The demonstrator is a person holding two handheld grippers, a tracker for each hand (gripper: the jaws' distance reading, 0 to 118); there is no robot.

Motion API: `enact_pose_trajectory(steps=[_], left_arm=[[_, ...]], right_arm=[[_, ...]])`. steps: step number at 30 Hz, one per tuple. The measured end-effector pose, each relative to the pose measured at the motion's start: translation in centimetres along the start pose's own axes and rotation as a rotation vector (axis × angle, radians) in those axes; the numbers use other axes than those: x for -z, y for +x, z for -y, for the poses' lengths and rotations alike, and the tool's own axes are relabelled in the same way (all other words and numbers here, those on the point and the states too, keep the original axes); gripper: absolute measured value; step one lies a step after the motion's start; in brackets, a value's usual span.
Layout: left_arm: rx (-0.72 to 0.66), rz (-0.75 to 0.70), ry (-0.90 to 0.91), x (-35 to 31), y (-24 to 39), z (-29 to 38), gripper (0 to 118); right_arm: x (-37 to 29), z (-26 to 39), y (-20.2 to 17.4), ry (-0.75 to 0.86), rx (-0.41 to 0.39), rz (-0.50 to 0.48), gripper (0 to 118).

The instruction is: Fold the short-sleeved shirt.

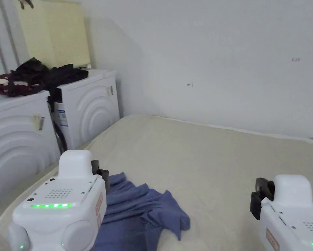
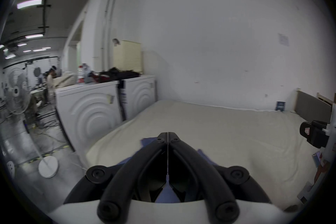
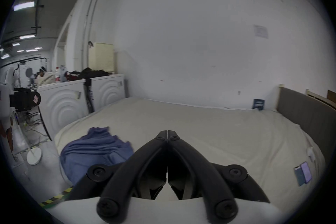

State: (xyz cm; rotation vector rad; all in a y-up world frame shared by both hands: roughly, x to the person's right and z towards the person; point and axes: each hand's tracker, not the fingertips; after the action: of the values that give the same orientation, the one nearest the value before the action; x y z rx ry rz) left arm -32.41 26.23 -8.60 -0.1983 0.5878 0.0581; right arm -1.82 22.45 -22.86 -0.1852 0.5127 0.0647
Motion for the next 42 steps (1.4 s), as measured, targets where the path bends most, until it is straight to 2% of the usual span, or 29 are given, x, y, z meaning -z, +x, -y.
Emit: enact_pose_trajectory(steps=[3, 7, 19, 29, 35, 39, 40, 42], left_arm=[[-0.018, -0.072, -0.012, -0.3, -2.7, 0.2, 0], [-0.026, -0.090, -0.023, -0.1, -3.9, 0.6, 0], [0.008, -0.026, -0.106, 3.0, -2.4, 2.6, 0], [0.020, 0.143, -0.369, 11.5, 2.3, 9.7, 0], [0.030, 0.261, -0.582, 16.6, 5.5, 14.7, 0], [0.014, 0.304, -0.701, 19.3, 7.1, 16.9, 0], [0.033, 0.292, -0.739, 19.8, 7.4, 17.3, 5], [0.002, 0.280, -0.776, 20.8, 7.6, 18.0, 29]], right_arm=[[1.1, 0.0, -1.8, -0.003, -0.011, -0.049, 0], [1.9, 0.1, -2.8, -0.005, -0.019, -0.072, 0], [2.9, 1.2, -1.4, -0.053, 0.001, -0.049, 0], [3.7, 6.0, -1.3, -0.184, -0.044, -0.016, 0], [4.9, 9.2, -0.6, -0.267, -0.014, -0.005, 0], [5.5, 11.4, -0.3, -0.319, -0.024, -0.006, 0], [5.6, 11.8, -0.3, -0.337, -0.017, -0.011, 0], [5.6, 12.7, -0.2, -0.366, -0.003, -0.014, 0]])
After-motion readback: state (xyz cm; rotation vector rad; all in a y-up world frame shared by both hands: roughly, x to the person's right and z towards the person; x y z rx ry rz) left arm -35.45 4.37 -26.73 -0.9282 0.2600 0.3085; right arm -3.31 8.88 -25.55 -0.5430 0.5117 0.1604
